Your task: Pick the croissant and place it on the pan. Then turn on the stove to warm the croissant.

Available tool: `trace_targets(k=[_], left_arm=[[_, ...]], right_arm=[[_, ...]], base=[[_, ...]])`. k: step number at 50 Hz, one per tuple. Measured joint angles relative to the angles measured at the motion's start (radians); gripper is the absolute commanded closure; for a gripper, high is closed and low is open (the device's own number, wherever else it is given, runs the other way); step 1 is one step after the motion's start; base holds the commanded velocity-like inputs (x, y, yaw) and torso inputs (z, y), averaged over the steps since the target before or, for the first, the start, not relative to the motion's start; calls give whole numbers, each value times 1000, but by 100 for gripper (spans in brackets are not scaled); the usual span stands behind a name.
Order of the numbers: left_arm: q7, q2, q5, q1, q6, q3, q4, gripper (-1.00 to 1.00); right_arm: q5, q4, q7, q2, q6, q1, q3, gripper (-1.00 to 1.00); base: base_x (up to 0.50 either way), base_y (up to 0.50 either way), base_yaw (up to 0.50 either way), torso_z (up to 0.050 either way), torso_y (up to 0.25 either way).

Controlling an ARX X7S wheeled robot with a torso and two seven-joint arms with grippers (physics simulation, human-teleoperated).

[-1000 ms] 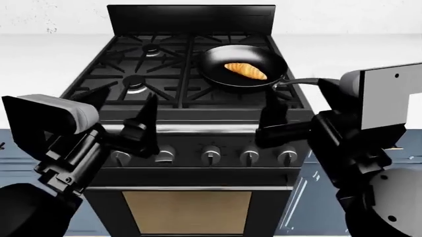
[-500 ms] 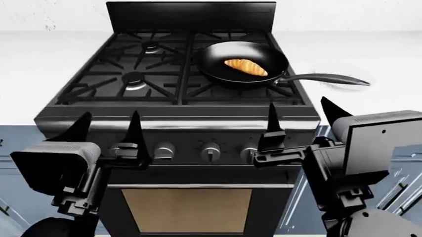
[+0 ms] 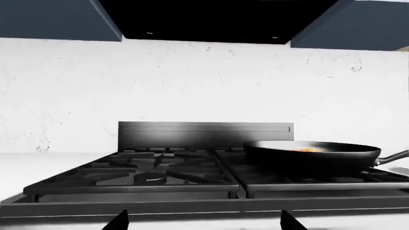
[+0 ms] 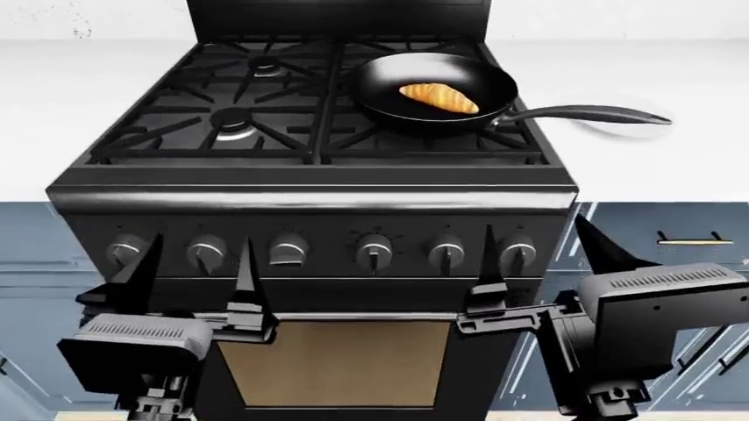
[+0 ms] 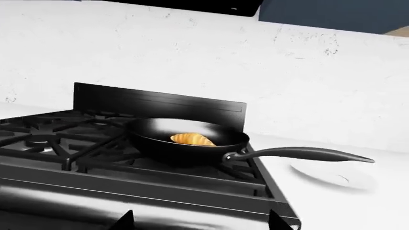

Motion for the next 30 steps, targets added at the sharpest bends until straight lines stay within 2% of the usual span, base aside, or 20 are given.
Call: trace_targets(k=[30], left_arm=[[3,0,21,5,82,34,-94,-100]], right_arm=[[-55,157,-66,-11,-175,-106,30,-100]], base=[[0,0,0,-50,0]])
